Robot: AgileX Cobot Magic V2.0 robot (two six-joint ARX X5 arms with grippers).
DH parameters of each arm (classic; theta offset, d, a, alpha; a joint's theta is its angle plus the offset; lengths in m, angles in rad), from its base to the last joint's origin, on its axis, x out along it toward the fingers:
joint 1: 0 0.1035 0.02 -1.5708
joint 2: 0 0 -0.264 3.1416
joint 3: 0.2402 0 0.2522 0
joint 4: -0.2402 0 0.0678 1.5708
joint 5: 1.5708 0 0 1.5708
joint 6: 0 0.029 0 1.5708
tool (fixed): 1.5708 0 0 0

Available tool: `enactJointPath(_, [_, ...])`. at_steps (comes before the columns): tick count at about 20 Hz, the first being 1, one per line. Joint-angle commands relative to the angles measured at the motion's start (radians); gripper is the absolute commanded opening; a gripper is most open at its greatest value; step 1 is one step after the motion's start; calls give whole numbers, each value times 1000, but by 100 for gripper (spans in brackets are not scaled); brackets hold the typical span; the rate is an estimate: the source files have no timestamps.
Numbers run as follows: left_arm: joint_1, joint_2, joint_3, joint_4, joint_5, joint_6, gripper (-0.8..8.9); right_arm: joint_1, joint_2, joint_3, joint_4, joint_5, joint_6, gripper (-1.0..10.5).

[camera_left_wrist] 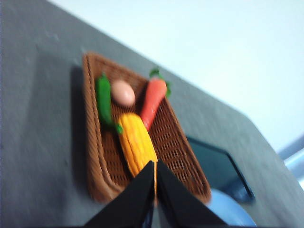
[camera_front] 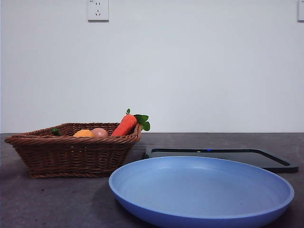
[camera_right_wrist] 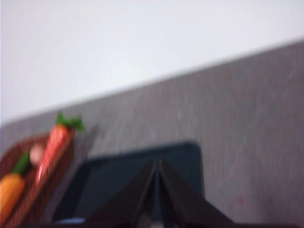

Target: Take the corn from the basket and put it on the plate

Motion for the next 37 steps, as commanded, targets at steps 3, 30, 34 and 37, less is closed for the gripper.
enactJointPath(3, [2, 123, 121, -142, 90, 111, 8, 3, 180, 138, -187, -84, -100, 2])
enactJointPath(30, [-85, 592, 440, -488, 213, 378, 456, 164, 793, 442, -497, -208, -301, 320])
enactJointPath(34, [-85, 592, 440, -486, 213, 378, 456, 217, 897, 442, -424, -207, -285, 319])
enactJointPath(37, [-85, 592, 440, -485, 212, 378, 456, 260, 1004, 442, -359, -206, -278, 318])
